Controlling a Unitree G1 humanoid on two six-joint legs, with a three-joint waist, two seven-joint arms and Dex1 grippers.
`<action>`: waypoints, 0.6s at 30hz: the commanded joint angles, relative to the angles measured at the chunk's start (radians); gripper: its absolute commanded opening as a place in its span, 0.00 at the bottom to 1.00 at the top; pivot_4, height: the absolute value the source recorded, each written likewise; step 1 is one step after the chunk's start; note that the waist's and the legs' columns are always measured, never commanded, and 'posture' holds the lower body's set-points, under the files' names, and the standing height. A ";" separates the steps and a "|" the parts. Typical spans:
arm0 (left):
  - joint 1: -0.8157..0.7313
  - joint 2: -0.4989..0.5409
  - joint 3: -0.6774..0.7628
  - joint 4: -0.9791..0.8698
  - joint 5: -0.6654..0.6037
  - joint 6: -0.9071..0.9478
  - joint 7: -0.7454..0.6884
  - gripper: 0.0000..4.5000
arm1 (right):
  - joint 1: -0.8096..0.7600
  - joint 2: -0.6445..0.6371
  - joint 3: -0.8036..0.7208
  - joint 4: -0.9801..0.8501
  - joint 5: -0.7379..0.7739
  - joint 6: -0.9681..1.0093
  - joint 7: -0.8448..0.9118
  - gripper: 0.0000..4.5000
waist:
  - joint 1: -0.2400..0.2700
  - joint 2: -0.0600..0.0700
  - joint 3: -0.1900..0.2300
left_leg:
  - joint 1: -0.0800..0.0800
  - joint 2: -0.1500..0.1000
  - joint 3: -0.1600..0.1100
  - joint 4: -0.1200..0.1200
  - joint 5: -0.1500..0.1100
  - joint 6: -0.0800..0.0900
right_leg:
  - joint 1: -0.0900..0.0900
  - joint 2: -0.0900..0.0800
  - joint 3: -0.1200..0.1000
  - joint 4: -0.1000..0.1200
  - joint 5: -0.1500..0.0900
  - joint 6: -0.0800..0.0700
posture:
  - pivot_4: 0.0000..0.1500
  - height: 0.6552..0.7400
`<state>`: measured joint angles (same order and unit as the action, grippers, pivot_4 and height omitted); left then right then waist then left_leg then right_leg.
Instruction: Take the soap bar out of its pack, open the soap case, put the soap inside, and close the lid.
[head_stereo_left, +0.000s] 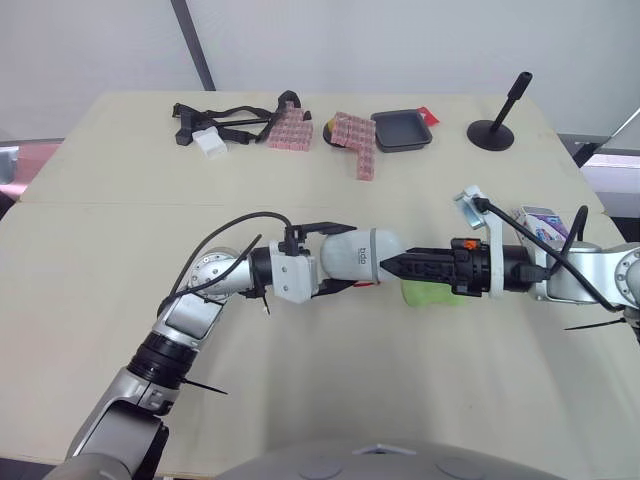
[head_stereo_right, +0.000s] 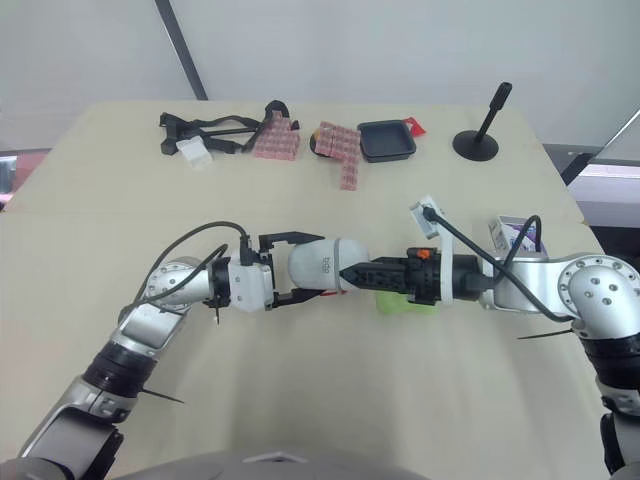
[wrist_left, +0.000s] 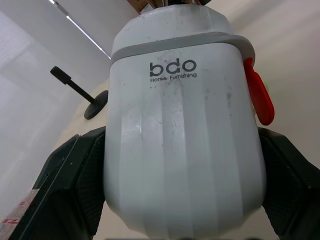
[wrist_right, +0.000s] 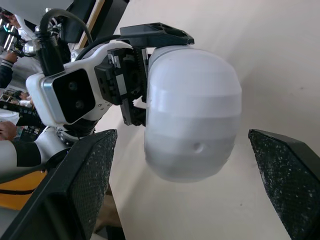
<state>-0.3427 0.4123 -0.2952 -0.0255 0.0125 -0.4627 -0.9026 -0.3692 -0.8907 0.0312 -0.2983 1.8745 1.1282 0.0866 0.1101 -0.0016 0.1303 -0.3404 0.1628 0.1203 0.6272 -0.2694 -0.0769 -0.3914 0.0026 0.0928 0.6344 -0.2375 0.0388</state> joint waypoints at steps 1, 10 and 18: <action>-0.006 0.003 0.000 -0.047 -0.014 0.005 0.015 0.77 | -0.022 0.008 -0.008 -0.001 0.050 -0.024 -0.020 1.00 | 0.000 0.000 0.000 | 0.000 0.000 0.000 0.000 0.000 0.000 | 0.000 0.000 0.000 0.000 0.000 0.000 | 1.00 1.00; -0.021 -0.008 -0.007 -0.040 -0.021 0.022 0.018 0.77 | -0.037 0.032 -0.005 0.026 0.036 -0.025 -0.036 0.44 | -0.001 0.000 0.000 | 0.000 0.000 0.000 0.000 0.000 0.000 | 0.000 0.000 -0.001 0.000 0.000 0.000 | 1.00 1.00; -0.014 -0.016 -0.002 -0.067 -0.046 0.061 0.025 0.77 | -0.003 0.037 -0.021 0.013 0.002 -0.005 0.041 0.44 | 0.000 0.000 0.000 | -0.002 0.000 0.000 0.000 0.000 0.000 | 0.000 0.000 -0.001 0.001 0.000 0.000 | 1.00 1.00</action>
<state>-0.3468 0.4089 -0.2952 -0.0392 0.0049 -0.4145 -0.8874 -0.3813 -0.8564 0.0282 -0.2500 1.8844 1.1139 0.0858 0.1105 -0.0017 0.1304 -0.3421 0.1629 0.1202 0.6273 -0.2694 -0.0771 -0.3914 0.0025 0.0914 0.6354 -0.2374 0.0390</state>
